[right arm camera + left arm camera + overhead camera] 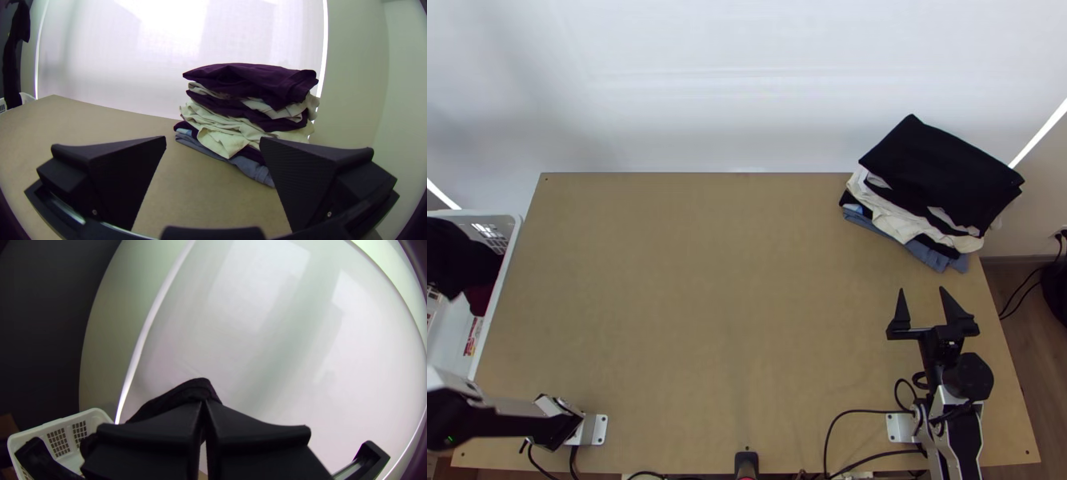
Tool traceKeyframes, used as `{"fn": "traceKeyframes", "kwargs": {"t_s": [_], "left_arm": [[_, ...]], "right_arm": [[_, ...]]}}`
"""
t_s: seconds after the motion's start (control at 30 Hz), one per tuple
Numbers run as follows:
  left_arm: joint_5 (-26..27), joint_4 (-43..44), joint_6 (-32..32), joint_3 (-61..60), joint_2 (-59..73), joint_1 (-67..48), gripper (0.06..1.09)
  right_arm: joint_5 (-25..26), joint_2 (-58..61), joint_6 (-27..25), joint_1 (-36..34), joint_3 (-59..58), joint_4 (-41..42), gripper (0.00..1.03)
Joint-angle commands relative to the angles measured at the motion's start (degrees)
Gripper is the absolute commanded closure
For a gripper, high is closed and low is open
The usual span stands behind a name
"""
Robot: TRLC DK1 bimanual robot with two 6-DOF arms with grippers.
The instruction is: Fold the t-shirt
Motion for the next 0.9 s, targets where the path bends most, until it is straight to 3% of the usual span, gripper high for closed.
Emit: {"fn": "traceKeyframes", "kwargs": {"t_s": [0.0, 0.3, 0.37, 0.53, 0.8, 0.87], "left_arm": [[0.8, 1.3, -0.8, -0.7, -6.1, -4.5, 1.05], [-2.8, 4.0, -1.8, -2.2, -15.5, -30.1, 1.05], [-7.0, 3.8, -1.7, -3.1, -15.5, -39.2, 1.05], [-23.1, 4.2, 2.3, -10.4, -15.5, -65.5, 1.05], [-37.9, 18.6, 8.9, -30.7, -14.5, -89.4, 1.05], [-39.1, 23.4, 10.0, -35.2, -13.0, -92.6, 1.05]], "right_arm": [[0.3, -0.4, -0.8, -0.3, -0.3, -1.0, 0.04], [0.3, -0.3, -0.8, -0.3, -0.3, -1.0, 0.04], [0.3, -0.4, -0.8, -0.3, -0.3, -1.0, 0.04], [0.3, -0.4, -0.8, -0.3, -0.2, -1.0, 0.04], [0.3, -0.3, -0.8, -0.3, -0.2, -1.0, 0.04], [0.3, -0.3, -0.8, -0.3, -0.2, -1.0, 0.04]]}}
